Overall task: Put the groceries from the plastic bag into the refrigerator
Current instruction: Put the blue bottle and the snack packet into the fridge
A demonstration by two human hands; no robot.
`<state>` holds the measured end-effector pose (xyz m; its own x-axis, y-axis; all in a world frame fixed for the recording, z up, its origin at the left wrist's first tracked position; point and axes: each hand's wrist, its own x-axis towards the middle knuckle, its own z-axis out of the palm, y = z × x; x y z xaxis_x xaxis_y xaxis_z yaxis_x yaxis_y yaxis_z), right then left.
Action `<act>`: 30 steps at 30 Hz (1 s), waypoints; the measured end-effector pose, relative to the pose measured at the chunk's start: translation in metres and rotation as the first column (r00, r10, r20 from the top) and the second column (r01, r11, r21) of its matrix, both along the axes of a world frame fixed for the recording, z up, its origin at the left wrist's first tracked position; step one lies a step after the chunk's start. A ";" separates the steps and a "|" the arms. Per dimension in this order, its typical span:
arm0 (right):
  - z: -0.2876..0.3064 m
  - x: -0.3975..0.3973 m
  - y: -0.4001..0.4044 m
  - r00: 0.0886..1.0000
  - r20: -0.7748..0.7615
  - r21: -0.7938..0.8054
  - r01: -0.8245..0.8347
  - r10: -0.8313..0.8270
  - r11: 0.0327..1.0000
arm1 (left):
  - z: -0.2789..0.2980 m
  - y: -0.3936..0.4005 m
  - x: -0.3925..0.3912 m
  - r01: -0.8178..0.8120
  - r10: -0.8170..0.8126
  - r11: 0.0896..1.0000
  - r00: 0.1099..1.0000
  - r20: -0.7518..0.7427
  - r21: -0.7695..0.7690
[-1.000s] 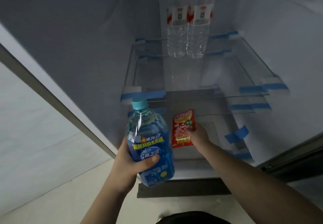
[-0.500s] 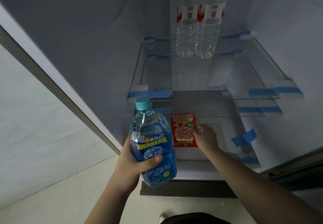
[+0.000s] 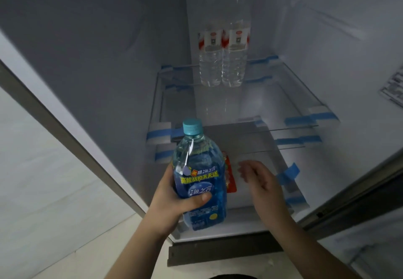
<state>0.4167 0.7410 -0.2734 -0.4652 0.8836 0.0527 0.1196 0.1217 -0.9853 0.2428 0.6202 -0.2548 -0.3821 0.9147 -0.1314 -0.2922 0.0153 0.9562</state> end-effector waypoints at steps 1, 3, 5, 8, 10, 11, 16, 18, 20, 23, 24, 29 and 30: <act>0.010 0.001 0.000 0.999 -0.026 0.007 -0.044 0.044 0.999 | 0.002 0.003 0.001 0.013 -0.013 1.000 1.000 -0.002 0.010; 0.024 0.004 0.001 0.985 -0.010 0.053 -0.171 0.171 0.984 | 0.006 0.009 0.003 0.039 -0.039 0.999 0.999 -0.024 0.027; 0.034 0.005 0.004 0.951 -0.012 0.077 -0.307 0.309 0.948 | 0.009 0.015 0.005 0.067 -0.064 0.997 0.997 -0.049 0.048; 0.051 0.001 0.007 0.901 -0.057 0.088 -0.424 0.430 0.901 | 0.015 0.024 0.008 0.110 -0.102 0.992 0.987 -0.121 0.062; 0.060 -0.003 0.009 0.897 -0.074 0.110 -0.427 0.436 0.898 | 0.022 0.030 0.010 0.136 -0.122 0.989 0.973 -0.198 0.059; 0.064 -0.003 0.010 0.904 -0.074 0.120 -0.411 0.421 0.904 | 0.025 0.032 0.011 0.144 -0.126 0.988 0.965 -0.230 0.061; 0.086 -0.003 0.021 0.939 -0.111 0.233 -0.295 0.327 0.927 | 0.046 0.045 0.011 0.164 -0.131 0.983 0.945 -0.300 0.084; 0.097 -0.004 0.027 0.932 -0.159 0.211 -0.291 0.327 0.933 | 0.056 0.052 0.011 0.172 -0.134 0.980 0.938 -0.319 0.096; 0.110 -0.005 0.034 0.931 -0.169 0.225 -0.282 0.323 0.933 | 0.068 0.060 0.010 0.183 -0.135 0.977 0.929 -0.344 0.111; 0.130 -0.006 0.043 0.932 -0.181 0.250 -0.266 0.315 0.931 | 0.085 0.071 0.008 0.187 -0.127 0.974 0.918 -0.375 0.130; 0.137 -0.006 0.046 0.931 -0.191 0.257 -0.258 0.310 0.931 | 0.091 0.074 0.007 0.180 -0.115 0.974 0.915 -0.386 0.136; 0.169 -0.014 0.063 0.917 -0.245 0.293 -0.239 0.314 0.926 | 0.121 0.092 0.005 0.132 -0.054 0.976 0.917 -0.395 0.174; 0.173 -0.017 0.068 0.916 -0.256 0.291 -0.232 0.309 0.928 | 0.126 0.097 0.003 0.123 -0.041 0.976 0.915 -0.402 0.179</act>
<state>0.3997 0.8089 -0.0999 -0.6137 0.6654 0.4250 -0.2417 0.3542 -0.9034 0.2459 0.7168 -0.1288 -0.2877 0.9367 0.1994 0.1024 -0.1769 0.9789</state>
